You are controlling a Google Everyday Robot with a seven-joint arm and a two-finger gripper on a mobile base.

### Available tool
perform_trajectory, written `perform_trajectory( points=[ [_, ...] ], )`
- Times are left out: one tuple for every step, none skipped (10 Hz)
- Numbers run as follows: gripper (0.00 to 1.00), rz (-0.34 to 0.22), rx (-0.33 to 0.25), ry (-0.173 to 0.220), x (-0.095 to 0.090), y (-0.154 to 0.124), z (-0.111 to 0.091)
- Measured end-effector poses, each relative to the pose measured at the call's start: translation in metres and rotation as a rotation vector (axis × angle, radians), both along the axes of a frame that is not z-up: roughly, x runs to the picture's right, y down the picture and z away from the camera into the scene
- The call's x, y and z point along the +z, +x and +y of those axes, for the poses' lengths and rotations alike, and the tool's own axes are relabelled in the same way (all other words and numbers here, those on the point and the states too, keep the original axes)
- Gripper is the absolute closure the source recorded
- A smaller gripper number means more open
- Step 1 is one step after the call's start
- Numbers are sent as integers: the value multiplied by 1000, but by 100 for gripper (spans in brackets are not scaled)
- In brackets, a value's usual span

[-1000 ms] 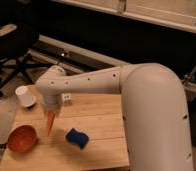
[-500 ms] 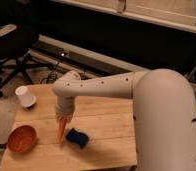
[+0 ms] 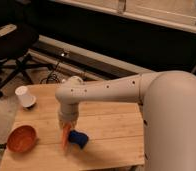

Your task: Place the pepper on the white sponge

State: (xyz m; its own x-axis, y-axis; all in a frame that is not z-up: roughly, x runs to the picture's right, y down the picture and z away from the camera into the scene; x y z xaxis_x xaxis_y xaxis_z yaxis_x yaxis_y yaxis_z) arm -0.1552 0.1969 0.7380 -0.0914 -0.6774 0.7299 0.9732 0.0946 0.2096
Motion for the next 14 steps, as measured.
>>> perform_trajectory(
  points=[
    [58,2,2,-11,2,1,7],
    [58,4,4,-21,4,1,13],
    [58,8,9,-31,9,2,20],
    [58,11,15,-39,14,4,25],
    [58,14,17,-44,17,7,27],
    [58,17,20,-47,20,11,28],
    [58,20,23,-49,22,17,27],
    [58,25,28,-50,23,25,26],
    [58,29,31,-49,24,31,23],
    [58,35,36,-48,25,40,18],
    [58,37,41,-48,26,44,16],
    [57,38,46,-47,27,47,13],
    [53,38,47,-51,29,50,11],
    [41,34,45,-59,31,49,11]
  ],
)
